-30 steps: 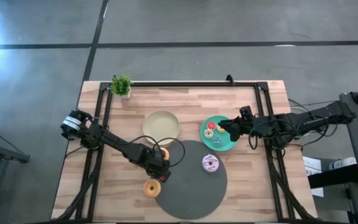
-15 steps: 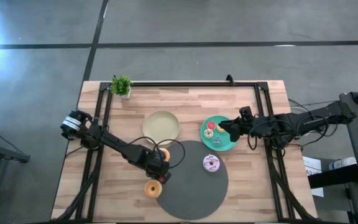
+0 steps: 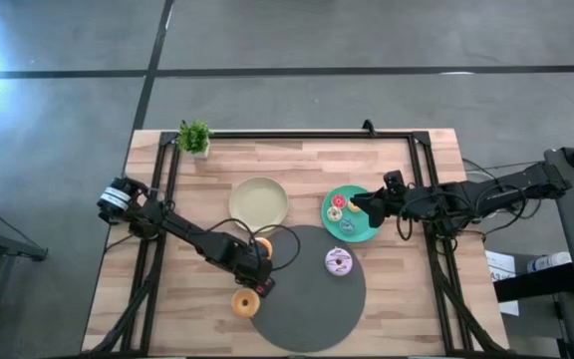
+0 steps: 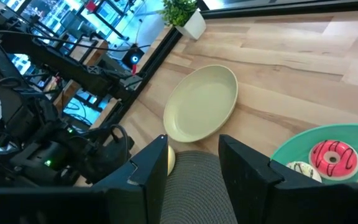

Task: Pick & Place donuts
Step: Put the small red donut on the green plate

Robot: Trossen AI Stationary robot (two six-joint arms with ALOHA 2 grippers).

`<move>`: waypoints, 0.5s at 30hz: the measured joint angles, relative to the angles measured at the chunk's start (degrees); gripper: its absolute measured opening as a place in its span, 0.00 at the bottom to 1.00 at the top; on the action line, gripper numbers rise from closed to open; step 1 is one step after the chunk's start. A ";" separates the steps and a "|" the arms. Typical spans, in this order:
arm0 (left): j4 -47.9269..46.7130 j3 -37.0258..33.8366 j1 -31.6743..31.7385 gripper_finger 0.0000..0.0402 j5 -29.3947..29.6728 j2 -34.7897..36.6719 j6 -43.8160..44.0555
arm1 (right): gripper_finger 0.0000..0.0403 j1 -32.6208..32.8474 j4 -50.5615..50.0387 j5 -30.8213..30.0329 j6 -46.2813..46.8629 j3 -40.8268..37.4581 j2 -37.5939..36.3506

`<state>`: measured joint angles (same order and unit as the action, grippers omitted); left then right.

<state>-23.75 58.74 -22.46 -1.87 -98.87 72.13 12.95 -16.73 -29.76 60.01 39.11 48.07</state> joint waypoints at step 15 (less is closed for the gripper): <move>-3.86 10.94 12.84 0.00 1.11 0.46 -20.50 | 0.33 0.13 -2.94 -3.10 -6.11 2.14 -9.27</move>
<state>-27.61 69.68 -9.62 -0.76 -98.41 51.64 13.08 -19.67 -32.86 53.90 41.26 38.80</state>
